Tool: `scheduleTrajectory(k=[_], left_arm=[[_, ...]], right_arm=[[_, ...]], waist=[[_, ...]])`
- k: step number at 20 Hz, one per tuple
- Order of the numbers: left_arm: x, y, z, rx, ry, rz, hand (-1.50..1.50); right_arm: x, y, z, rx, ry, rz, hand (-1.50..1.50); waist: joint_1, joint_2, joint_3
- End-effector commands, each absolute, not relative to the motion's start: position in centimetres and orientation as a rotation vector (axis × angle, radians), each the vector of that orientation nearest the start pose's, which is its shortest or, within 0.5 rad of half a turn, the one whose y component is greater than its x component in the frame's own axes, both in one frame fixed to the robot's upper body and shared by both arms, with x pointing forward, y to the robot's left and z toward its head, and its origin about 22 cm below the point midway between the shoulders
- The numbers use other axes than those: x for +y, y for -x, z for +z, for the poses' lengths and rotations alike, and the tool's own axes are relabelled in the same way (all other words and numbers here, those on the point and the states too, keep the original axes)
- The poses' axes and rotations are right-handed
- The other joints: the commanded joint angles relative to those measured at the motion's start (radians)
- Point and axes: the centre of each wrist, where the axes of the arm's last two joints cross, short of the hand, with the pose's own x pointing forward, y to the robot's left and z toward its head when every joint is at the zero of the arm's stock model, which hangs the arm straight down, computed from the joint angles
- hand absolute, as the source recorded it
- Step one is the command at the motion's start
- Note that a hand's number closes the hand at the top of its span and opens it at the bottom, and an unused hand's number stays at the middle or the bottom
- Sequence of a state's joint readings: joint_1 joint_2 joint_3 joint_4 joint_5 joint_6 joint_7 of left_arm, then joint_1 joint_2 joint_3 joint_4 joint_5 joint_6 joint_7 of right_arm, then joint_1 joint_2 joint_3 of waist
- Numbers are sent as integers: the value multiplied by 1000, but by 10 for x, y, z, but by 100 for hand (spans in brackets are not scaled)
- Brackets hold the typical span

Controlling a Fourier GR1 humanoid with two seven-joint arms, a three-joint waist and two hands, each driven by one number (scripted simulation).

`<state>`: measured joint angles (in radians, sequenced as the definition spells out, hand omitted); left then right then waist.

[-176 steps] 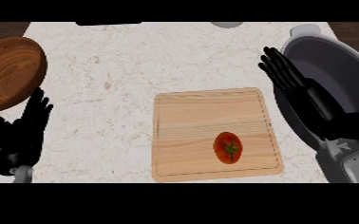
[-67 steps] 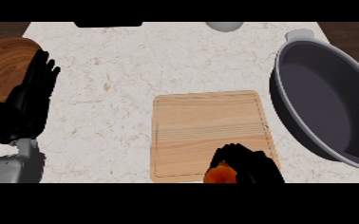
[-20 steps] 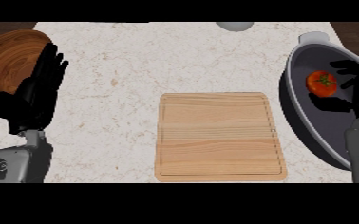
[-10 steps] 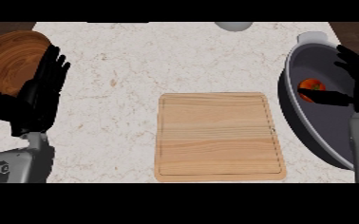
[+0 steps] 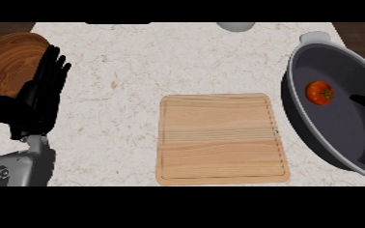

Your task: Pick the tomato from the cutting board and place it in the pot

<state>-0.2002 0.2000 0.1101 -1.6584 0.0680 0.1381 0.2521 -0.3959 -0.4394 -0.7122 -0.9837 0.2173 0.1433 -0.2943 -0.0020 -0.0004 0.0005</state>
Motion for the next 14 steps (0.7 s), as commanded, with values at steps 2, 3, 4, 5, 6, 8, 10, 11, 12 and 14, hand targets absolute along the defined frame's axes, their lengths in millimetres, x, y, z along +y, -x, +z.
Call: scheduleTrajectory(k=[2,3,4,5,6,8,10,11,12,14], left_arm=[[263,-273,82,-1601,-185,59,0],[283,-291,92,-1617,-187,76,0],[282,-291,94,-1614,-203,74,0],[271,-279,78,-1619,-206,80,0],[289,-286,89,-1617,-204,71,0],[291,-276,74,-1607,-202,53,0],[276,-294,64,-1610,-203,58,0],[286,-305,91,-1604,-211,79,0],[279,-279,94,-1614,-188,55,0],[286,-271,84,-1628,-196,77,0]], right_arm=[[-522,-244,57,-1687,624,-121,-150],[-524,-255,53,-1705,602,-158,-150],[-538,-245,77,-1722,604,-124,-150],[-543,-226,66,-1701,618,-118,-150],[-551,-221,58,-1723,571,-138,-150],[-554,-213,65,-1696,582,-113,-150],[-572,-209,79,-1699,563,-101,-150],[-571,-199,73,-1699,586,-97,-150],[-574,-197,57,-1717,562,-131,-150],[-590,-196,79,-1685,590,-103,-150]], waist=[[2,1,0],[6,4,1],[1,2,0],[0,1,0],[3,2,0],[1,0,0],[0,3,0],[-3,1,0],[8,1,1],[12,2,1]])
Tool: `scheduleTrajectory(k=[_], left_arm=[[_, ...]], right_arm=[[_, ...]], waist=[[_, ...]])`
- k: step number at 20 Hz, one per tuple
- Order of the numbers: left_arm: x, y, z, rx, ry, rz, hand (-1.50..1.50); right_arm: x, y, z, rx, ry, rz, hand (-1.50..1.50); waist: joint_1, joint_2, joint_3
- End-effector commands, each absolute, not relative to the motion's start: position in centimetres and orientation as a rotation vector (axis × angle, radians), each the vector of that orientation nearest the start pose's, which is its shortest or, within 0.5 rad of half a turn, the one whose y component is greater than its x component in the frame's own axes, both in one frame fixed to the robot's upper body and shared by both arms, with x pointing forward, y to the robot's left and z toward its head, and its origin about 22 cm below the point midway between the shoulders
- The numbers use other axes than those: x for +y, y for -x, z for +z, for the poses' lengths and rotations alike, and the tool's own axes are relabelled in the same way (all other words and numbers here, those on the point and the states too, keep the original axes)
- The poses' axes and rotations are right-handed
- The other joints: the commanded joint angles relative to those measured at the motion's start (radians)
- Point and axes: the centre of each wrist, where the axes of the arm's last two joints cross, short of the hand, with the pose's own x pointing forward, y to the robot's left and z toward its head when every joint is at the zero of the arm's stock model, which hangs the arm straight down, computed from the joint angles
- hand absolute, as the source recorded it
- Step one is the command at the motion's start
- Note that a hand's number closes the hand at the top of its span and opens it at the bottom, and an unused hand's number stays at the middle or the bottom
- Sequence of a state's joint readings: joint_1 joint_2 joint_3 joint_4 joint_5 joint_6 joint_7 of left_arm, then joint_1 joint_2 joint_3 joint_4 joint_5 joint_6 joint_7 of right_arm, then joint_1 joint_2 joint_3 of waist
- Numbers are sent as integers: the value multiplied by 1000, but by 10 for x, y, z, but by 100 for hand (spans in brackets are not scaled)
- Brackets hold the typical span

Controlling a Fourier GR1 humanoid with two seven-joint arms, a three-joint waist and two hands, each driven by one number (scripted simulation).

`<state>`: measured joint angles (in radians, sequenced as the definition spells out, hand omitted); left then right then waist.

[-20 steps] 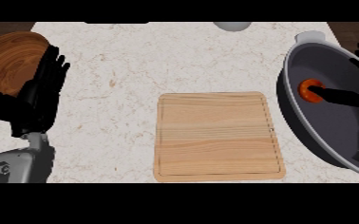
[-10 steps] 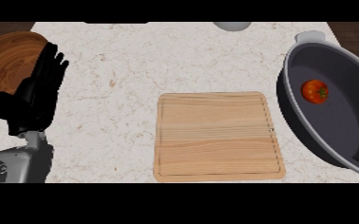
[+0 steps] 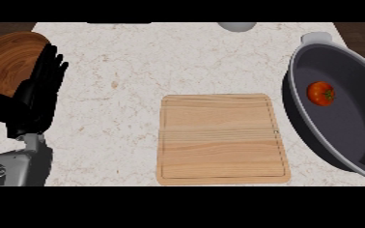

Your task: Pick the tomato from the cutting board and place it in the pot

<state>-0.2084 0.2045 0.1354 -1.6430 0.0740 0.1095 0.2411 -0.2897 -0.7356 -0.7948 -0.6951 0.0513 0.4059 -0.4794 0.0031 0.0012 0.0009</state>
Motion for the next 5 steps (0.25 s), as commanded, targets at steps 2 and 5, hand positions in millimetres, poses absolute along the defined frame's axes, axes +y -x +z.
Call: scheduleTrajectory(k=[2,5], left_arm=[[295,-286,85,-1605,-200,83,0],[275,-290,86,-1613,-198,60,0]], right_arm=[[-581,-182,55,-1692,599,-72,-150],[-601,-169,68,-1688,563,-74,-150]], waist=[[-3,0,0],[0,1,0]])
